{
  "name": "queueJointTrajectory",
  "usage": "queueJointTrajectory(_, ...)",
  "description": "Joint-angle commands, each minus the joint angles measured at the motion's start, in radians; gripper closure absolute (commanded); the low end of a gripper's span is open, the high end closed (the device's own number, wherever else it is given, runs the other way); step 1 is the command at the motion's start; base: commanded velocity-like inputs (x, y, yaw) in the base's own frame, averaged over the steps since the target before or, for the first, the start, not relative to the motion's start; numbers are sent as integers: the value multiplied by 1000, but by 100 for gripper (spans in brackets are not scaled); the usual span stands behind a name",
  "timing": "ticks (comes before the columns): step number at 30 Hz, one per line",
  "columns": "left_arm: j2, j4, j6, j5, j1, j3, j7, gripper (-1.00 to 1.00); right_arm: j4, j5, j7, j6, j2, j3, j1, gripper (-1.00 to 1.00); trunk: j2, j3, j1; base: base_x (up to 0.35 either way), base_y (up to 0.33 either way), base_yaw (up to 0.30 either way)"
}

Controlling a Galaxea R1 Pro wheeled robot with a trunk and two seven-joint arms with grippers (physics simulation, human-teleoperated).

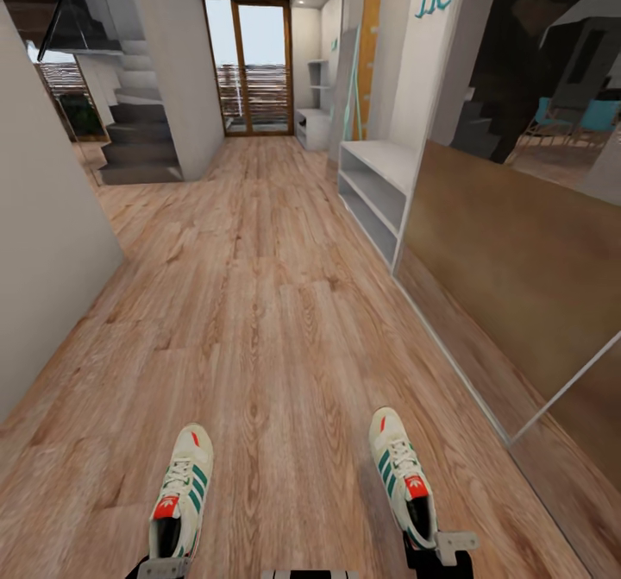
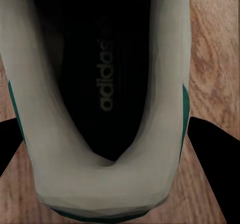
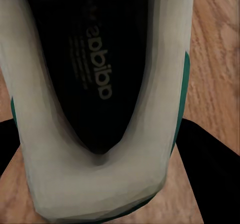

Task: Pick up the two gym shoes and the two sandals from the corridor floor and place them onto the hallstand (shoe rack) in the corridor, making sure they are on the rack and not on the floor. Arrange them so the two gym shoes are next to each other and the two sandals are next to each other.

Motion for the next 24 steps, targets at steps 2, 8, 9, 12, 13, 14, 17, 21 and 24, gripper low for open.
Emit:
queueJointTrajectory(2,0,1,-5,-10,-1,9,-6,100,6,7,-2,-4,-6,-2,-1,100,0,10,-1,0,0,0)
queueJointTrajectory(8,1,1,-4,-10,-1,11,-5,100,9,7,-2,-2,-30,0,-1,100,2,43,-4,0,0,0)
queueJointTrajectory(9,1,1,-4,-10,-1,10,-5,100,10,7,-2,-2,-30,0,-1,100,2,48,-4,0,0,0)
queueJointTrajectory(12,0,1,-4,-10,-1,10,-5,100,10,7,-2,-1,-29,1,-1,100,3,65,-6,0,0,0)
queueJointTrajectory(13,0,1,-4,-10,-1,10,-5,100,11,7,-2,-1,-29,1,-1,100,3,70,-6,0,0,0)
queueJointTrajectory(14,0,1,-4,-10,-1,10,-5,100,11,7,-2,-1,-28,1,-1,100,3,74,-6,0,0,0)
queueJointTrajectory(17,0,1,-4,-10,-1,10,-5,100,10,5,-1,0,-27,0,-1,100,17,86,-15,0,0,0)
queueJointTrajectory(21,1,1,-4,-10,-1,11,-5,100,10,2,-2,0,-26,-1,-1,100,45,98,-30,0,0,24)
queueJointTrajectory(24,1,1,-4,-10,-1,11,-5,100,9,1,-4,-1,-21,-1,-1,100,66,108,-41,0,0,210)
